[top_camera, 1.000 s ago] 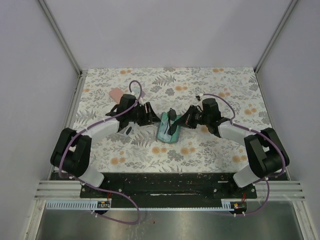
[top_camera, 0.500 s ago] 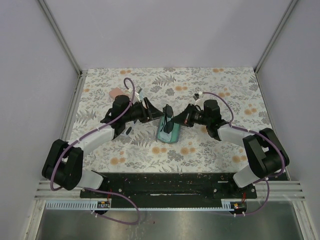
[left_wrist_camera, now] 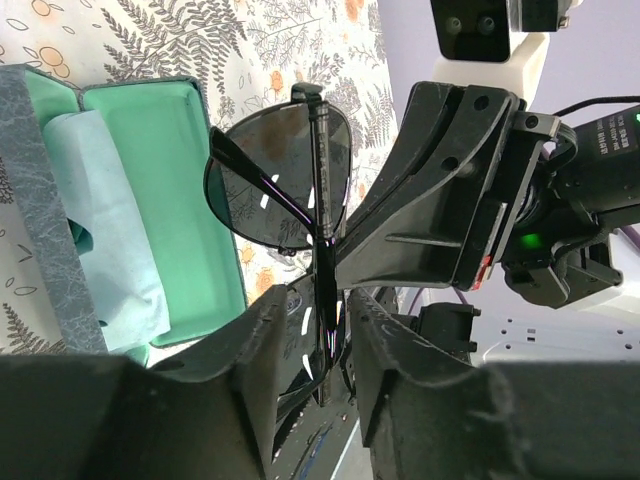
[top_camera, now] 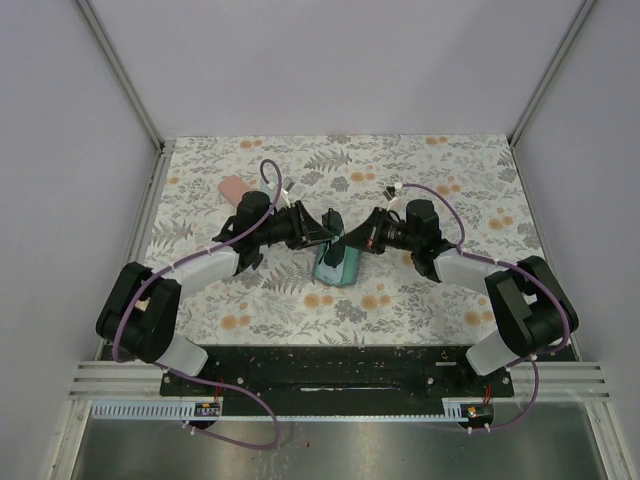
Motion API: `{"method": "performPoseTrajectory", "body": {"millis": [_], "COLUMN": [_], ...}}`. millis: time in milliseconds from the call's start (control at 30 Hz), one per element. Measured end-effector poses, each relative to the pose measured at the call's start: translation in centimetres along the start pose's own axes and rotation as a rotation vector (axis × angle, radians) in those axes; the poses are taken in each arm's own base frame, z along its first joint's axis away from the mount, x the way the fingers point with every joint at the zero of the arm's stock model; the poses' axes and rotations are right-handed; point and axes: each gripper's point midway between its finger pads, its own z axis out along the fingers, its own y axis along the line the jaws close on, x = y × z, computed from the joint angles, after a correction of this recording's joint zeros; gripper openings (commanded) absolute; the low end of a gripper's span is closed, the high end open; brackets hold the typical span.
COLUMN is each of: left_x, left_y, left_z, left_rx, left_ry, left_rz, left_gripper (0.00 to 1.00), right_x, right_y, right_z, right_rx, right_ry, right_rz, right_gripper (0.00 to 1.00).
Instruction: Organize the sunglasses
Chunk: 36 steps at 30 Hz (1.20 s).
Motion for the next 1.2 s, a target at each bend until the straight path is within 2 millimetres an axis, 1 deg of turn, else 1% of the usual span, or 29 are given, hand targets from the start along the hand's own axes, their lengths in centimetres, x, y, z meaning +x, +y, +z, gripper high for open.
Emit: {"method": "performPoseTrajectory", "body": {"millis": [133,200,267,300,333,367,400,467,533,600,633,733,867,933,1000,1100,1200], "left_x": [0.1,0.2,0.0,0.0,0.0,0.0,0.0,-0.1,-0.2,-0.3,-0.3,-0.2,0.2,0.5,1.2,2.1,3.0], "left_y": [0.0,-0.1,-0.3,-0.4,-0.4,-0.5,-0.6,-0.5,-0.4,0.0,0.1,1.1,2.4,3.0,3.9,5.4,7.1], "left_z": [0.5,0.6,0.7,0.8,0.8,0.9,0.9,1.0,1.1,1.3,1.4,1.7,3.1,4.0,4.8,5.6,5.9], "left_rx": [0.011,0.017,0.024,0.027,0.028,0.031,0.033,0.032,0.026,0.001,-0.006,-0.074,-0.173,-0.206,-0.243,-0.304,-0.36], "left_ry": [0.013,0.016,0.015,0.016,0.018,0.019,0.022,0.023,0.026,0.035,0.038,0.052,0.09,0.11,0.138,0.175,0.212], "left_rz": [-0.011,-0.017,-0.014,-0.014,-0.016,-0.015,-0.016,-0.014,-0.006,0.008,0.015,0.044,0.093,0.115,0.128,0.146,0.148], "left_gripper": [0.23,0.16,0.06,0.01,0.0,0.0,0.0,0.0,0.0,0.0,0.0,0.0,0.0,0.0,0.0,0.0,0.0], "right_x": [0.0,0.0,0.0,0.0,0.0,0.0,-0.1,0.0,0.1,0.1,-0.1,-0.9,-2.3,-2.7,-2.7,-1.6,-0.3], "right_y": [0.3,0.3,0.3,0.3,0.4,0.4,0.4,0.2,0.0,-0.8,-1.0,-1.3,-1.4,-2.0,-3.1,-5.3,-7.3], "right_z": [0.0,0.0,0.0,0.0,0.0,0.0,0.0,0.0,-0.1,-0.6,-0.8,-1.9,-4.0,-4.6,-5.1,-5.8,-6.4], "right_rx": [-0.014,-0.015,-0.015,-0.015,-0.017,-0.017,-0.016,-0.009,0.014,0.083,0.109,0.185,0.263,0.303,0.356,0.428,0.493], "right_ry": [-0.001,-0.001,0.0,0.0,-0.001,-0.002,-0.004,-0.004,-0.004,-0.019,-0.027,-0.074,-0.153,-0.179,-0.191,-0.174,-0.153], "right_rz": [-0.006,-0.006,-0.005,-0.004,-0.005,-0.006,-0.004,-0.008,-0.009,-0.002,-0.002,-0.008,-0.033,-0.04,-0.033,0.0,0.035], "right_gripper": [0.0,0.0,0.0,0.11,0.28,0.37,0.43,0.49,0.49,0.51,0.54,0.56,0.55,0.55,0.55,0.55,0.54]}}
